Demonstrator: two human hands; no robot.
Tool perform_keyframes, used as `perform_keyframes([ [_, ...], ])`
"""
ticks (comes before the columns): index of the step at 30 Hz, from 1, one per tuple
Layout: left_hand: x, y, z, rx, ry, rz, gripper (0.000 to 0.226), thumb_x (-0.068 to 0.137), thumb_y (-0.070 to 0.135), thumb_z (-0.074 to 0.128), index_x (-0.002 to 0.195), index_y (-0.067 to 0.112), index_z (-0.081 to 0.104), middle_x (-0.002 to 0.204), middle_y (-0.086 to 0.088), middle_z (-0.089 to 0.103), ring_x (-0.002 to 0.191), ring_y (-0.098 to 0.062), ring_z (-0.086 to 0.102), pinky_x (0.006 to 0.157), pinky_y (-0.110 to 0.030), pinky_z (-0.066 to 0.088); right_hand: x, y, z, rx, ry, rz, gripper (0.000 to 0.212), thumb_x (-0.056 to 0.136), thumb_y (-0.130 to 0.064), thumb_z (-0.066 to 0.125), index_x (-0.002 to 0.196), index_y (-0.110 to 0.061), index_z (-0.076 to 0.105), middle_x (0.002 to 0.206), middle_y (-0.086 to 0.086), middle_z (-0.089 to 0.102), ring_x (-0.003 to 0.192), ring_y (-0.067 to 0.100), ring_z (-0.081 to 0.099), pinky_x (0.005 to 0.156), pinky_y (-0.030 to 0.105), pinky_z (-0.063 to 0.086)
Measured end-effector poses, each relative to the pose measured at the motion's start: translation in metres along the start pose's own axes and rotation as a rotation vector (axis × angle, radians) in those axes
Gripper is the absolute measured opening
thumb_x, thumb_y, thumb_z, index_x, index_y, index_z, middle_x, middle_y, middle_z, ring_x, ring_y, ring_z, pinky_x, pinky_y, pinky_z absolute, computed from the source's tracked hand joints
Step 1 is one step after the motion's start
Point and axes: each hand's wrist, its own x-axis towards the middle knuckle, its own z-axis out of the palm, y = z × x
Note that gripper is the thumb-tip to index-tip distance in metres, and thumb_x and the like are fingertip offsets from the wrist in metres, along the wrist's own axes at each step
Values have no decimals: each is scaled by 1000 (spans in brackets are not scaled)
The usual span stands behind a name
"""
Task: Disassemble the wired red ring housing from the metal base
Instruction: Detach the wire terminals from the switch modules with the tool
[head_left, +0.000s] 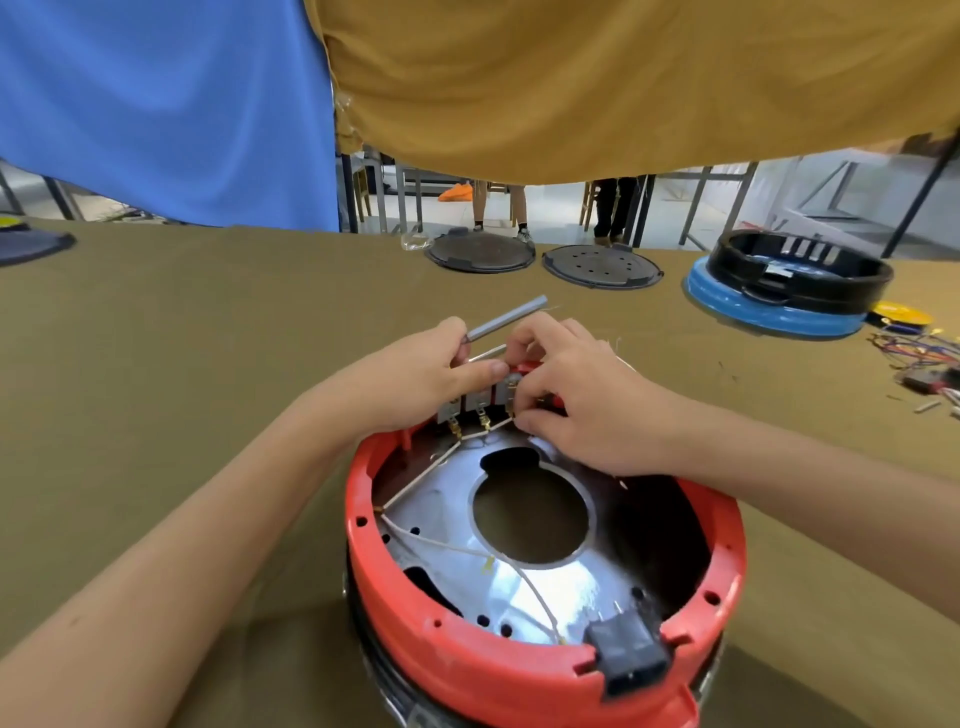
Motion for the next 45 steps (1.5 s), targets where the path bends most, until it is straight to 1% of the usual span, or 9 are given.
perform_keyframes([
  [4, 1, -1, -1, -18, -19, -3, 38, 90, 57, 52, 80, 23, 38, 71, 3, 43, 67, -15, 38, 64, -34, 34, 2, 4, 1, 37, -22, -28, 20, 93, -21, 64, 78, -13, 75, 125, -7, 35, 118, 18, 35, 103, 45, 33],
  [10, 0, -1, 0, -13, -6, -5, 38, 91, 56, 52, 80, 22, 39, 69, 4, 43, 64, -14, 38, 60, -33, 34, 3, 5, -1, 72, -35, -47, 21, 92, -19, 65, 75, -11, 75, 125, -6, 35, 119, 18, 35, 103, 46, 34],
  [18, -2, 2, 1, 22, 9, -2, 37, 94, 54, 50, 79, 23, 36, 67, 4, 42, 62, -14, 38, 58, -33, 33, 4, -4, 7, -33, 58, -4, 21, 89, -22, 61, 72, -11, 68, 112, -5, 34, 107, 16, 33, 83, 33, 28],
  [23, -2, 2, 1, 16, 14, -11, 38, 93, 55, 51, 79, 23, 37, 67, 4, 42, 62, -14, 38, 57, -31, 33, 5, -1, 0, 88, 7, -10, 18, 87, -17, 64, 71, -11, 70, 113, -4, 38, 109, 18, 38, 97, 41, 37],
  [28, -2, 2, -1, 2, 15, -6, 40, 92, 56, 51, 79, 21, 37, 67, 4, 39, 61, -14, 34, 57, -31, 30, -3, -2, -2, 203, -29, -10, 20, 83, -17, 64, 66, -8, 63, 115, -3, 39, 110, 18, 39, 99, 46, 37],
  [33, -3, 2, 1, -6, 21, 0, 41, 91, 57, 51, 80, 21, 38, 68, 4, 39, 61, -13, 33, 57, -31, 30, -9, -1, 0, 209, 49, -2, 17, 94, -22, 63, 78, -17, 67, 114, -5, 43, 111, 13, 39, 100, 30, 34],
  [38, -4, -3, 2, -45, 26, -27, 48, 86, 64, 53, 83, 18, 42, 72, 1, 45, 65, -15, 38, 60, -34, 35, -9, 1, -2, 225, 73, 18, 12, 94, -25, 64, 84, -19, 69, 109, -5, 46, 102, 8, 42, 84, 10, 32],
  [40, -4, -5, 2, -70, 40, -46, 49, 85, 65, 55, 83, 18, 43, 74, 0, 49, 66, -15, 41, 62, -34, 37, -7, 2, -6, 256, 108, 35, 12, 93, -26, 65, 84, -19, 70, 104, -6, 50, 90, 2, 47, 78, 9, 34],
  [45, -5, -8, 3, -187, 73, -112, 53, 79, 71, 56, 78, 21, 40, 70, 6, 42, 61, -10, 36, 57, -28, 34, -3, 13, -29, 362, 175, 63, 11, 93, -28, 65, 88, -21, 71, 90, -10, 67, 86, 5, 62, 79, 22, 49],
])
